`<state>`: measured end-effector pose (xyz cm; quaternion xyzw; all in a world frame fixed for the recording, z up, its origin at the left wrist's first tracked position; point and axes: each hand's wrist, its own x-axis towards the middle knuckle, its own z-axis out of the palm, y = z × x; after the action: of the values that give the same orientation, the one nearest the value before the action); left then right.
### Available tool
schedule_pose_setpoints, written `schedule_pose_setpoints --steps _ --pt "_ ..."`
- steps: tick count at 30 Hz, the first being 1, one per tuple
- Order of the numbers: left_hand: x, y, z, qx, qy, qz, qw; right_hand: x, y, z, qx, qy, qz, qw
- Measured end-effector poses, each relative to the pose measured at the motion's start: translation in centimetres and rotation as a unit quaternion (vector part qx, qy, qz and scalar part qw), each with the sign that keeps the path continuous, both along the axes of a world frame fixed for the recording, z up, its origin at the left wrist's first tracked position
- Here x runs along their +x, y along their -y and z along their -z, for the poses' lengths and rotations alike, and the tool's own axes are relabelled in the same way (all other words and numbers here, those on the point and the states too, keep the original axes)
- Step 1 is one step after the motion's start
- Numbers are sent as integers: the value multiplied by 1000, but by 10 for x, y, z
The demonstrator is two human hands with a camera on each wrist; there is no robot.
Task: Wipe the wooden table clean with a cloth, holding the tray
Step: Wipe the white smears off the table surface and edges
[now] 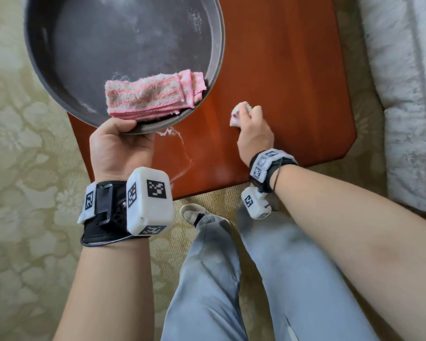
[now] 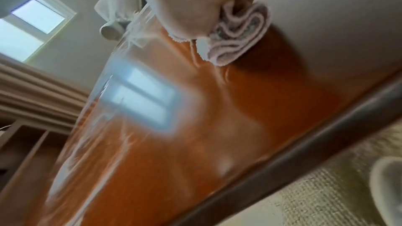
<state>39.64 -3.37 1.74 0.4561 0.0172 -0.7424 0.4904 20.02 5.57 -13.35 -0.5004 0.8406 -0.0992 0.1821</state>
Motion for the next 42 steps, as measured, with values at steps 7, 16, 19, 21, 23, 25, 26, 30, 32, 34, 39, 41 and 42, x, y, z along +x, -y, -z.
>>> schedule_pose_setpoints --steps 7,16,19,21,23,25,26,30,32,34,39,41,42 --pt "1 -4 0 -12 1 -56 998 18 15 -7 18 108 -124 986" --pt "-10 -26 0 -1 -29 -94 995 -71 5 -21 -32 85 33 995" --pt "-2 -30 2 3 -34 -94 995 -81 -12 -18 15 42 32 999" --pt "6 -32 4 6 -35 -84 996 -75 -21 -13 43 20 40 998" --pt "19 -33 7 10 -32 -74 997 -61 -24 -9 51 2 39 998" --pt "35 -35 9 8 -27 -66 997 -38 -21 -5 56 -10 31 998" --pt "44 -36 10 9 -26 -64 998 -26 -18 -4 61 -14 26 998" --pt "78 -41 15 12 -31 -61 998 26 -4 -3 68 -21 10 997" --pt "94 -42 16 10 -34 -66 997 48 3 -3 65 -20 -7 998" --pt "111 -43 16 7 -33 -68 997 68 10 -3 57 -21 -29 998" --pt "140 -45 16 2 -27 -69 997 111 25 -6 51 37 -123 990" --pt "145 -46 15 3 -31 -71 997 119 24 -11 40 74 -129 988" --pt "146 -47 14 4 -34 -71 997 119 22 -14 27 88 -108 990"
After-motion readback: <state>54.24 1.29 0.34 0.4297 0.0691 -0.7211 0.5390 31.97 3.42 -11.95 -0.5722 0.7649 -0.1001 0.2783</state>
